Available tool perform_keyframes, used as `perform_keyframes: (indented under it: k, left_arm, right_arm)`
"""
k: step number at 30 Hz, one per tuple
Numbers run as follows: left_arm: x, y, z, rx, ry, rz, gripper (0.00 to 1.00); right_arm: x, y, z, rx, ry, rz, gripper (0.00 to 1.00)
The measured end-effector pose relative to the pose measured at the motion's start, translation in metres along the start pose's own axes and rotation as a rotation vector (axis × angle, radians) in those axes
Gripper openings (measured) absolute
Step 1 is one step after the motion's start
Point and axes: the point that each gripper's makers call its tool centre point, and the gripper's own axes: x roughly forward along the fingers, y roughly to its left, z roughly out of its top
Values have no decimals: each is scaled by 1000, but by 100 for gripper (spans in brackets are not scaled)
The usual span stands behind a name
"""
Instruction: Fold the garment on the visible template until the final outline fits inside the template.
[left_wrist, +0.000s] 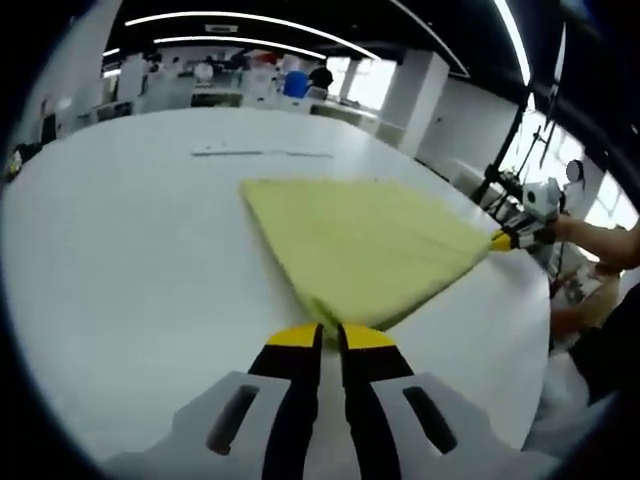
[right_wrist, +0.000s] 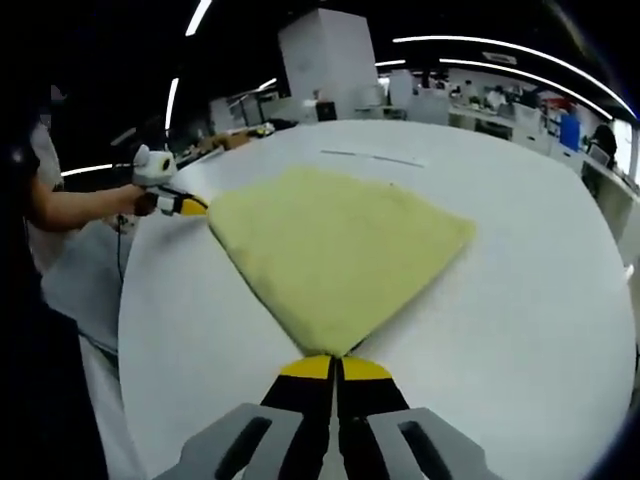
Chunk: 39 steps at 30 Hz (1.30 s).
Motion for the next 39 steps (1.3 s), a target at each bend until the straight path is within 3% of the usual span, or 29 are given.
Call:
perform_keyframes:
  k: [14,24,29,39]
  left_arm:
    - [1,4,0,-47,-3,15,0]
    - [-10,10,9,12,-13,50,0]
    - [-16,13,12,2,-25,49,0]
    - [-16,12,2,46,11,63,0]
  right_arm:
    - [-2,0,1,5,-2,4,0]
    - [-10,-2,0,2,-3,0,0]
    - [-13,-1,-2,-14,12,1,0]
    - [-22,4,-8,-6,33,6,0]
